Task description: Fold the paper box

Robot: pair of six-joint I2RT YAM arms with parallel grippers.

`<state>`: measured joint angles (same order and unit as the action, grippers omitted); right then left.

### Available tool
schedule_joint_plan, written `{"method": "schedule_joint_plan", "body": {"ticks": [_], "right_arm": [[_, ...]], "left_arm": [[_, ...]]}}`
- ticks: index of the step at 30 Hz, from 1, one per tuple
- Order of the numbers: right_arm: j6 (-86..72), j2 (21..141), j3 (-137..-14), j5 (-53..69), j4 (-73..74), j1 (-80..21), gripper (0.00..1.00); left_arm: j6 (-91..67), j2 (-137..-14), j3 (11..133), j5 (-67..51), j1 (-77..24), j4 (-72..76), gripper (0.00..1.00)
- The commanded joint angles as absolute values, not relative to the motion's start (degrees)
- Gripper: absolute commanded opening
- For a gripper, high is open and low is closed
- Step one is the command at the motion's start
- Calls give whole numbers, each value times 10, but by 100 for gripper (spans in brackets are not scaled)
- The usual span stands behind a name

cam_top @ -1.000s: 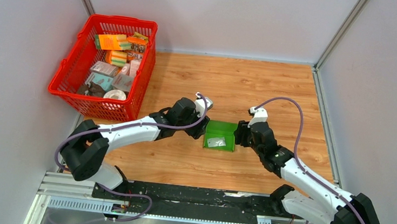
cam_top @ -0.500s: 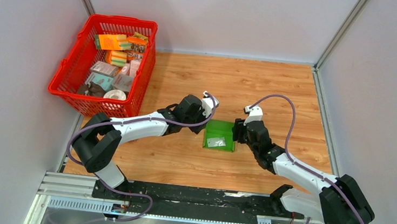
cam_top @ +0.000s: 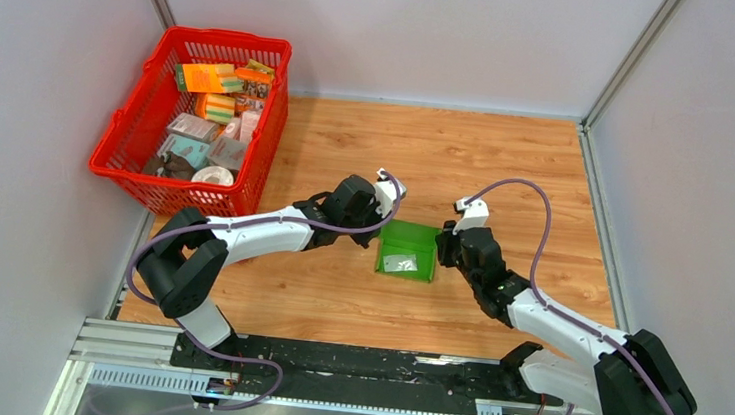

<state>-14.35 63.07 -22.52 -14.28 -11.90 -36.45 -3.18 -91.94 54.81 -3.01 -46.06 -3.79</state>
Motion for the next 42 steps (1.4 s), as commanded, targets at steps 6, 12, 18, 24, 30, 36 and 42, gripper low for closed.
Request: {"method": "schedule_joint_plan", "body": {"ticks": [6,12,18,24,30,36,42], "right_arm": [[-154,609,-223,-116,-146,-366,10],[-157,613,-228,-113,-150,-375,2],[-167,621,-237,-143,-150,-394,0],[-161,646,-266,-215,-153,-431,0],[-200,709,-304,-376,-180,-494,0],[-246,806,-365,-546,-182,-547,0],[-312,853,-377,-598,-175,-569,0]], "left_arm": [[-47,-911,575,-74,-461,-11,27],[-57,-912,587,-72,-461,-12,24],[-69,-918,592,-50,-461,-14,10],[-90,-916,576,-4,-461,-4,0],[-170,-910,541,106,-464,26,0],[-253,-912,512,218,-472,39,0],[-277,-903,474,272,-501,73,0]]}}
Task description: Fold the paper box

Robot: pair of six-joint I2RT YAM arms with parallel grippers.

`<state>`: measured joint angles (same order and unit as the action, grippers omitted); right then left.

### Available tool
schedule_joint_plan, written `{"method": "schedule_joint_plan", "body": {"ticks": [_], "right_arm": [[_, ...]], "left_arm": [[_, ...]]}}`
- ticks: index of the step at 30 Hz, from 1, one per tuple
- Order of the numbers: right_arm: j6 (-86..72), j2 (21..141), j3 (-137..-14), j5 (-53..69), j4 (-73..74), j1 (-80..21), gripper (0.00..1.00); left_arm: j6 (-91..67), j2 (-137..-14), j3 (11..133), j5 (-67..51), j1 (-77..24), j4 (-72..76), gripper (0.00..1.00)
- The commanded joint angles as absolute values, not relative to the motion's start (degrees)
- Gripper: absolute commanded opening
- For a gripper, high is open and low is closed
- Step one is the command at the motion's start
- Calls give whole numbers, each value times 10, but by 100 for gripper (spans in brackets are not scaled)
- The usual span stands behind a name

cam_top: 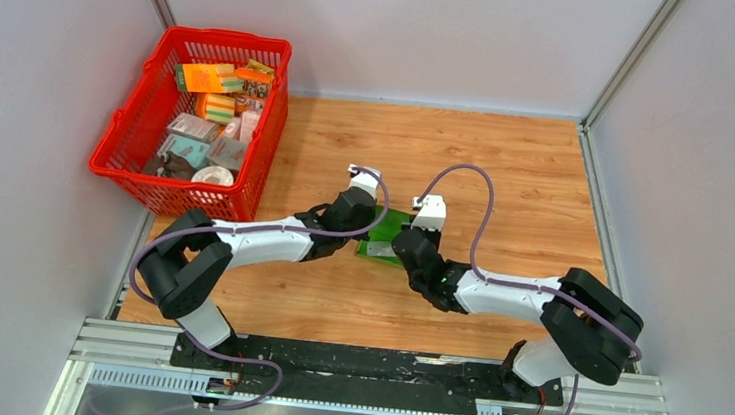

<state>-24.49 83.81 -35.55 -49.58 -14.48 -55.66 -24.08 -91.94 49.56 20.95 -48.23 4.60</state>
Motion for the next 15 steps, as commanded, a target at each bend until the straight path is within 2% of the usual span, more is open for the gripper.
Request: {"method": "schedule_joint_plan", "body": {"ticks": [1,15], "right_arm": [[-321,854,-375,-602,-167,-572,0],[-509,862,-354,-676,-77,-633,0]], "left_arm": [[-279,-900,470,281,-504,72,0],[-319,-882,408,276,-539,111,0]]}}
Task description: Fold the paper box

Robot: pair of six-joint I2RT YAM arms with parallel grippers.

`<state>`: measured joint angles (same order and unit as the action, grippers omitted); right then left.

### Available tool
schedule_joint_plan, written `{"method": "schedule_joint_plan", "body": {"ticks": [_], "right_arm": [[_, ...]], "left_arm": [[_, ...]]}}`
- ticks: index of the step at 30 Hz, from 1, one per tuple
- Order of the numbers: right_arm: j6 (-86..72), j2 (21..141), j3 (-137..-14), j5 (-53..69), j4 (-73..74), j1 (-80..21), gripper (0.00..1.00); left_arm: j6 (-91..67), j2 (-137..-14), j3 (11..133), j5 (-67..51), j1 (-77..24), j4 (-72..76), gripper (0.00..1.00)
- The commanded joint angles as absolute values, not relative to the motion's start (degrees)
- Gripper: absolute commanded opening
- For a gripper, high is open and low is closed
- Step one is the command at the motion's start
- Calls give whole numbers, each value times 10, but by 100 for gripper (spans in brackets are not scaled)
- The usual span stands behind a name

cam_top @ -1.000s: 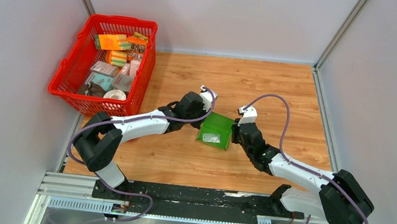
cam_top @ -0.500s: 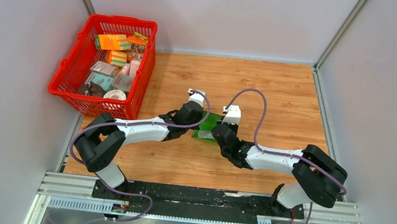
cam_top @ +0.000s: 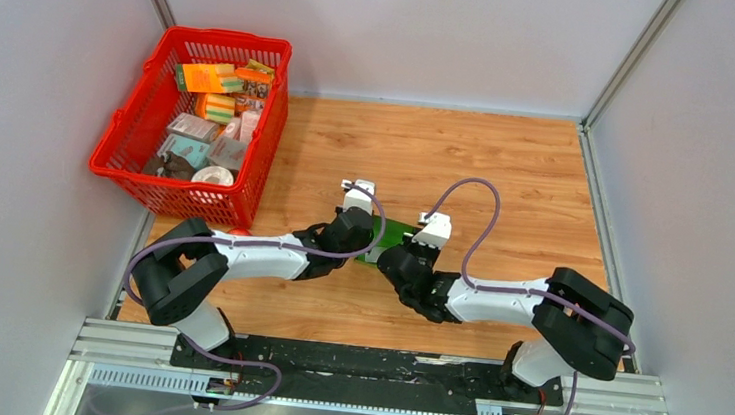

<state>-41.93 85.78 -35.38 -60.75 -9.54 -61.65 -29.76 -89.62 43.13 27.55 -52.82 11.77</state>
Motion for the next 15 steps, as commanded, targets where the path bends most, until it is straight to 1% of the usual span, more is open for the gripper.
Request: {"method": "schedule_joint_plan", "body": {"ticks": [1,5,11,14,15], "right_arm": [[-523,860,-350,-680,-70,-635,0],[-532,858,-325,-697,-93,-656,0],[-576,864,-316,-714,-77,-682,0],[-618,872,-329,-738,-30,-703,0],[-634,874,-333,-748,14,-706,0]], "left_arm": [[-320,-882,406,275,-543,111,0],[-330,-878,386,286,-553,112,0],[-344,-869,357,289,-559,124,0],[-345,-866,351,296,-568,126,0],[-346,-864,349,301,-570,126,0]]}}
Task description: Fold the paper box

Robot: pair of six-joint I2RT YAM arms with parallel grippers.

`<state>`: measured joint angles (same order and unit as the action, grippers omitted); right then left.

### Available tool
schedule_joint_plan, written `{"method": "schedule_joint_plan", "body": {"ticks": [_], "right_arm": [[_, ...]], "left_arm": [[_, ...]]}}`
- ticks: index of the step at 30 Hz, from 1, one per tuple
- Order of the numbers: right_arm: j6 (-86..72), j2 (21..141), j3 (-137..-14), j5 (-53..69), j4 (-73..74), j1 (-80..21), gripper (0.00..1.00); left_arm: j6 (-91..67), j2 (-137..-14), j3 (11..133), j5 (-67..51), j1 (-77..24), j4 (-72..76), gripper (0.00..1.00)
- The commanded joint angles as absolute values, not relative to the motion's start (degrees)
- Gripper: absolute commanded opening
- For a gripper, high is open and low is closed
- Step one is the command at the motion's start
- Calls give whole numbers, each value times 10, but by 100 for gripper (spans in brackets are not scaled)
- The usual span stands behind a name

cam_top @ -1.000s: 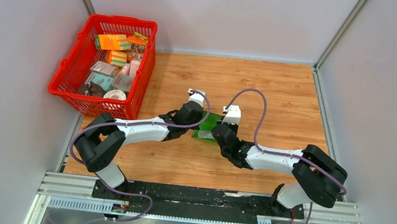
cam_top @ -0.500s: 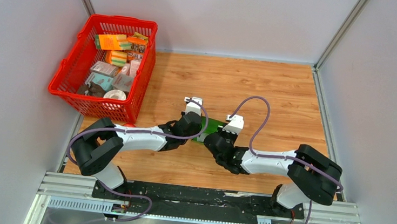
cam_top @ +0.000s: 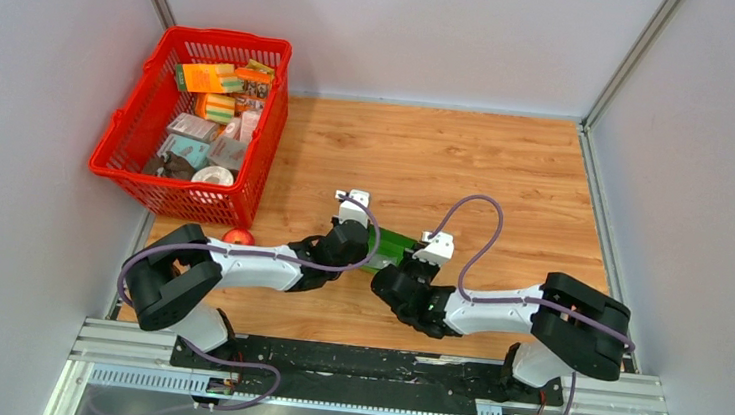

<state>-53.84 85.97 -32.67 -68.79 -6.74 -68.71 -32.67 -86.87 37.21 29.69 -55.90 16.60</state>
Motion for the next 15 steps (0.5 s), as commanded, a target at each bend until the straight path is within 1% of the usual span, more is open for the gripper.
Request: {"method": "schedule_joint_plan", "body": {"ticks": [1,2,4,10,13,14,15], "right_arm": [[-652,876,-342,-753,35,-709,0],[-683,882,-345,-758,72,-714,2],[-707,887,-348,-760,96,-720,3],[-708,858,-342,-747,132,-738,13],[-707,824,-340,-734,171,-751,25],[-706,813,-342,-723,202,-752,32],[-704,803,-351,-701,223,-752,34]], "left_arm": [[-347,-864,347,303,-573,126,0],[-349,-864,346,306,-579,128,0],[-352,-869,339,318,-585,135,0],[-365,-882,322,358,-606,143,0],[-364,-878,319,367,-611,139,0],[-364,-875,321,371,-612,136,0],[-363,-873,321,374,-612,134,0]]}}
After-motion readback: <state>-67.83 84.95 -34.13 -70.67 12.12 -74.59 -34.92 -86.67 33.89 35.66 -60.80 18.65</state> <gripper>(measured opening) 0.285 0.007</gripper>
